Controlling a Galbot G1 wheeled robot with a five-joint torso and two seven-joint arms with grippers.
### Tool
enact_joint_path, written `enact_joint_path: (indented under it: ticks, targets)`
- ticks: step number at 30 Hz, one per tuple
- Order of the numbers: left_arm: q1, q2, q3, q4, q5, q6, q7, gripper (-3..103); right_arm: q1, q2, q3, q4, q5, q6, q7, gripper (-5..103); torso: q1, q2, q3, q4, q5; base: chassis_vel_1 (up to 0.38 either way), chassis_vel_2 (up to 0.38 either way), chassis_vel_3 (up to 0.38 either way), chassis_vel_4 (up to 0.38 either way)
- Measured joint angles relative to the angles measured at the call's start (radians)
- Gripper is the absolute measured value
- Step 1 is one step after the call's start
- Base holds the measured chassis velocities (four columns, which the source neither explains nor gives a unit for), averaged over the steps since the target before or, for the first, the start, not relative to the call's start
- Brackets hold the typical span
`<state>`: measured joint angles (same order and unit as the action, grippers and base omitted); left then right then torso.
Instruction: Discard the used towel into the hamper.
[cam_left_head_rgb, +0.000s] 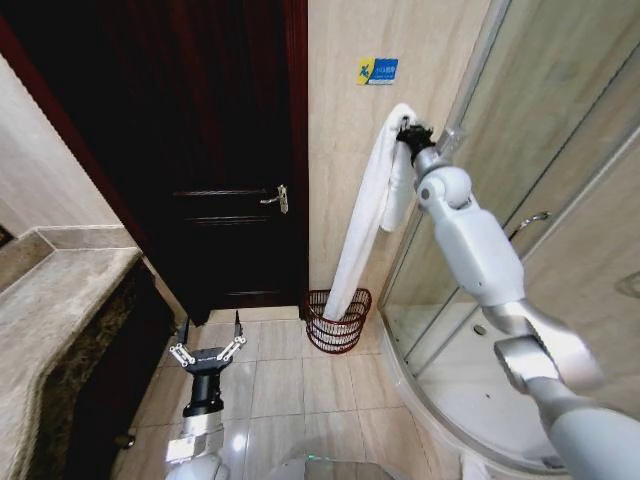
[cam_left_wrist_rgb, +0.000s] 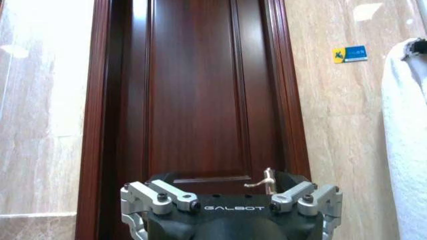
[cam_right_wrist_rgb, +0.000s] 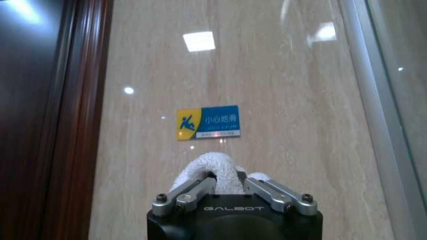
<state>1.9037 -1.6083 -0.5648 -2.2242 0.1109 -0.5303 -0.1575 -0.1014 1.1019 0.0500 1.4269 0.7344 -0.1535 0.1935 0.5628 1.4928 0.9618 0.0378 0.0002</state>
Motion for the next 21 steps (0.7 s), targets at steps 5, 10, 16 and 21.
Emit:
enact_joint_path:
  ticks: [5, 10, 16, 21]
  targets:
    - [0.007, 0.000, 0.002, 0.002, 0.002, -0.008, 0.000, 100, 0.033, -0.004, 0.003, 0.018, 0.017, -0.011, 0.012, 5, 0.000, 0.000, 0.000, 0.0002, -0.0001, 0.000, 0.000, 0.000, 0.000]
    - [0.004, 0.000, -0.002, 0.006, 0.001, -0.008, -0.001, 100, 0.041, -0.033, 0.004, 0.054, 0.019, -0.021, 0.013, 5, 0.000, 0.000, 0.000, 0.0002, -0.0008, 0.000, 0.000, 0.000, 0.000]
    - [-0.012, 0.000, 0.008, 0.028, 0.011, -0.008, -0.001, 100, -0.060, -0.039, 0.010, 0.038, -0.015, 0.003, 0.005, 5, 0.000, 0.000, 0.000, -0.0001, 0.0008, 0.000, 0.000, 0.000, 0.000]
    - [-0.019, 0.000, 0.025, 0.040, 0.022, -0.011, 0.001, 100, -0.078, -0.025, 0.026, 0.056, 0.042, -0.008, 0.037, 5, 0.000, 0.000, 0.000, 0.0001, 0.0000, 0.000, 0.000, 0.000, 0.000]
